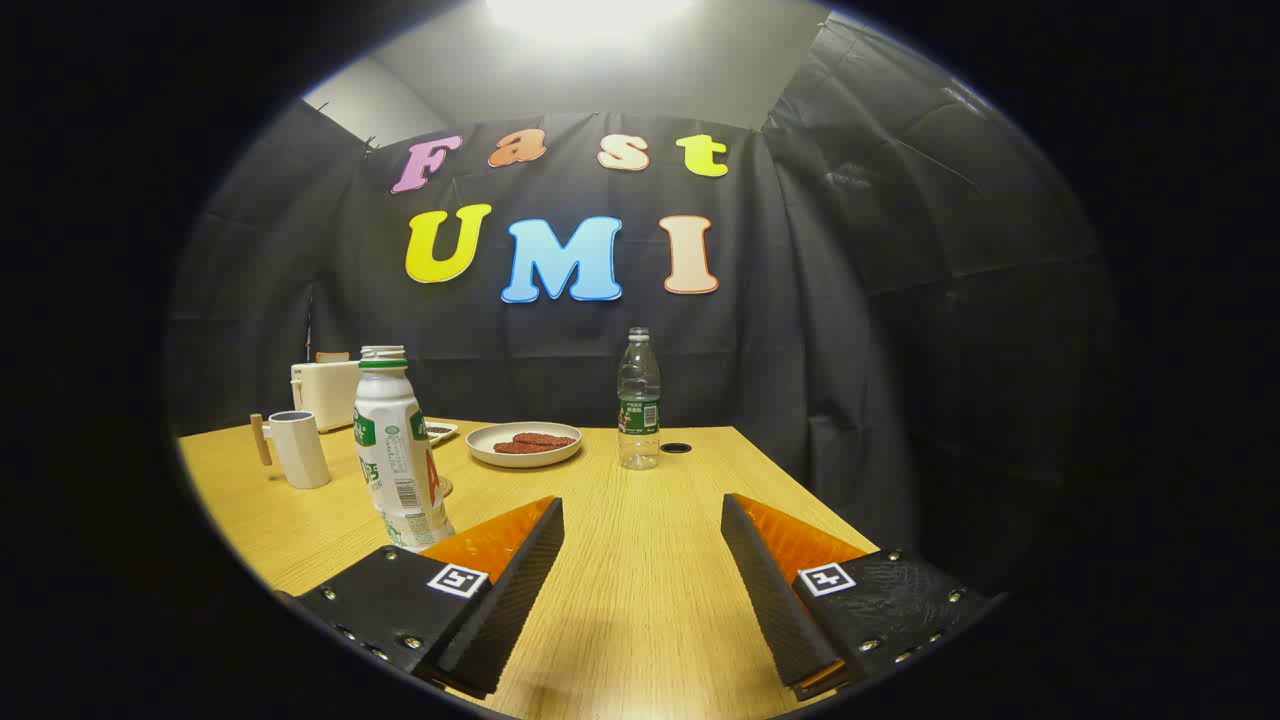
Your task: Take the bottle from table, then pour the juice into the cup, finally place the bottle on the coaster
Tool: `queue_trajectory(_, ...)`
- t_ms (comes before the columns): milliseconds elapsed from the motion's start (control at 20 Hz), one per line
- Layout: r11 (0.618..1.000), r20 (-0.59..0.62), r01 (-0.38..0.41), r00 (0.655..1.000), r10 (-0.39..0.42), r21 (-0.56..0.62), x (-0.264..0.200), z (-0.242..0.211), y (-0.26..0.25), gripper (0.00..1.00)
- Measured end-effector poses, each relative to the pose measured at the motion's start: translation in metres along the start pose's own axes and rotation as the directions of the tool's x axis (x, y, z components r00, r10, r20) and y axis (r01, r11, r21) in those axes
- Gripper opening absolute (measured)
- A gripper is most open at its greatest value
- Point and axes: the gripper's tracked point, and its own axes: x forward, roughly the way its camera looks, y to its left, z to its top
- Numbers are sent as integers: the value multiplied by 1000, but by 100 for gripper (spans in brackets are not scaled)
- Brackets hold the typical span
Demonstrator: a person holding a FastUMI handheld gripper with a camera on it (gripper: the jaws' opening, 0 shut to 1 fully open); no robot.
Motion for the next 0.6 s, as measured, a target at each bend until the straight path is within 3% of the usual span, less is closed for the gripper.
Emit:
queue_trajectory(400, 1000, 3, -6, 1000, 6, 6, 13, 1, 0, 97)
queue_trajectory(600, 999, 16, -13, 1000, 12, 34, 41, 6, -1, 97)
